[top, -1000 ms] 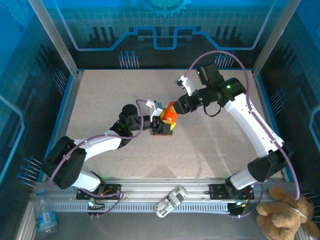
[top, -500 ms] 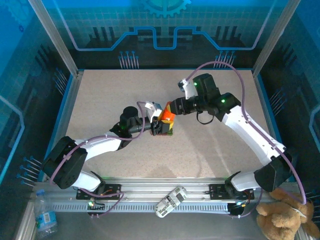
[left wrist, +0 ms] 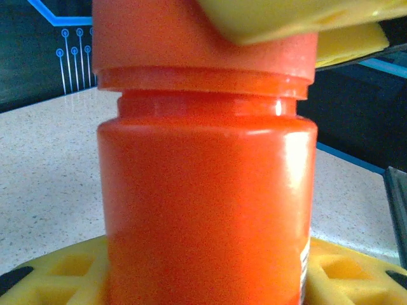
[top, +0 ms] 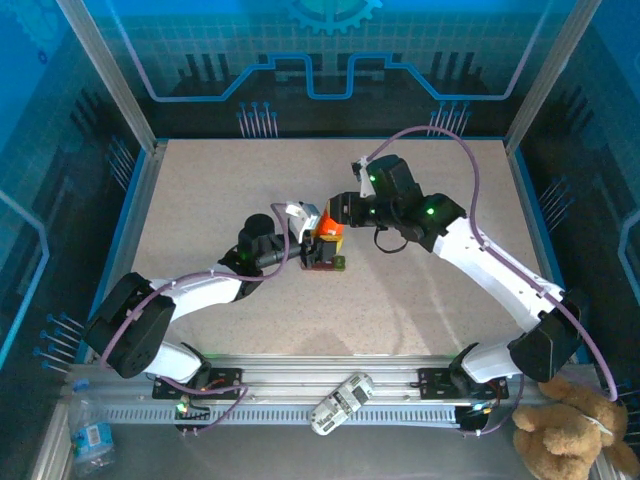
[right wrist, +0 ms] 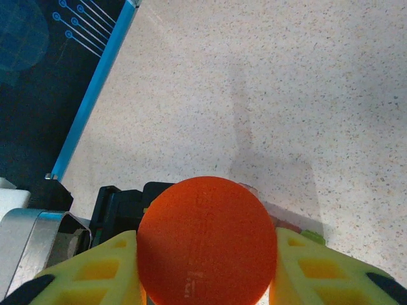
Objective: Sort the pills into containers
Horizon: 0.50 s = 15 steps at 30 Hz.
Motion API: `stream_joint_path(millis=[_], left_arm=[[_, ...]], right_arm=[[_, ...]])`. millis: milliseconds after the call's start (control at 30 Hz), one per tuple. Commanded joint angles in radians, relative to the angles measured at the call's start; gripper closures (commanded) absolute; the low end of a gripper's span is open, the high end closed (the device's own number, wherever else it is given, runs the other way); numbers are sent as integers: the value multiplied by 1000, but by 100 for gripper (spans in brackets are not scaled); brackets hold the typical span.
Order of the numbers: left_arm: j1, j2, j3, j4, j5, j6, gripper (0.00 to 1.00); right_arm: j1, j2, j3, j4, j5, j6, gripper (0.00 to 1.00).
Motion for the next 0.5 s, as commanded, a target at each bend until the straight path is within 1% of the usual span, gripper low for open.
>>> stream_joint_path(millis=[0,67,100,200,300,467], left_arm=[[-8,-14,36,231,-9,23,100],[-8,-11,35,230,-10,25,100],[-7,-9,34,229,-7,24,100],[-7,-8,29,229,-5,26,100],[-8,-8,25,226,1,28,100],[-6,-8,19,224,28,28,100]], right_arm=[[40,9,-13,-54,-76,53,62],[22,-5,-3,-60,-90,40,59],[9,-16,3,-63,-103,32,55],[-43,-60,14,-63,-157,0,38],[-82,-123,8,-69,-203,-31,27],[-116,-207,-10,-101,-253,-94,18]])
